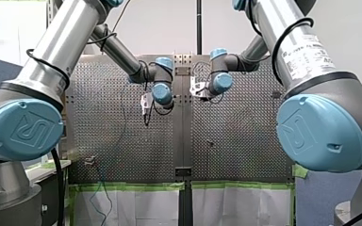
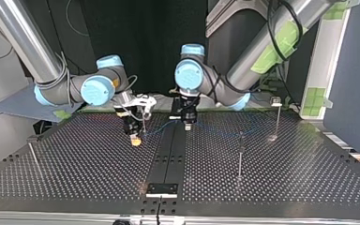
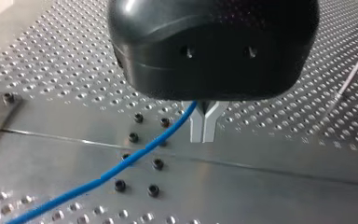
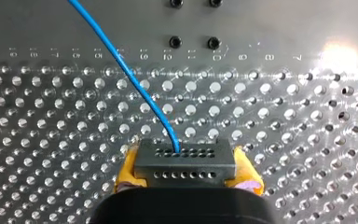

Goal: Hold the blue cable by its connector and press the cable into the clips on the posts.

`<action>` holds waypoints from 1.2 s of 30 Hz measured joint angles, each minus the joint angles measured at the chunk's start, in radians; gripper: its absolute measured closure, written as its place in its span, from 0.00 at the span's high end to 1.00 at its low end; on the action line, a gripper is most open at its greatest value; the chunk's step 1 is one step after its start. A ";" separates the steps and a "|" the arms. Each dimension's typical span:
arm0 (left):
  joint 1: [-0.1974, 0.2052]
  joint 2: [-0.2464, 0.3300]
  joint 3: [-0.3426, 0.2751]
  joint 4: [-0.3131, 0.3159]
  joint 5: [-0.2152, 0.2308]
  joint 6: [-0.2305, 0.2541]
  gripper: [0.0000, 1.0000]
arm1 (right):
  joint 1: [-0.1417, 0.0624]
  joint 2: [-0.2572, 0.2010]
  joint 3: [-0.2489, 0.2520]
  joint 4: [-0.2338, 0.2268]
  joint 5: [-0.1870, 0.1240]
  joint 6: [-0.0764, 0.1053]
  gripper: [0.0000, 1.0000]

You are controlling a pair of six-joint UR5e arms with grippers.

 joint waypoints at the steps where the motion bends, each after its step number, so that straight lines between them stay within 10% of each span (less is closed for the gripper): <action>1: -0.004 0.000 0.000 0.006 -0.002 -0.001 0.00 | -0.001 -0.001 0.008 -0.008 0.000 0.000 0.00; 36: -0.074 -0.212 -0.001 0.177 -0.058 -0.067 0.00 | -0.050 -0.020 0.298 -0.298 -0.091 0.029 0.00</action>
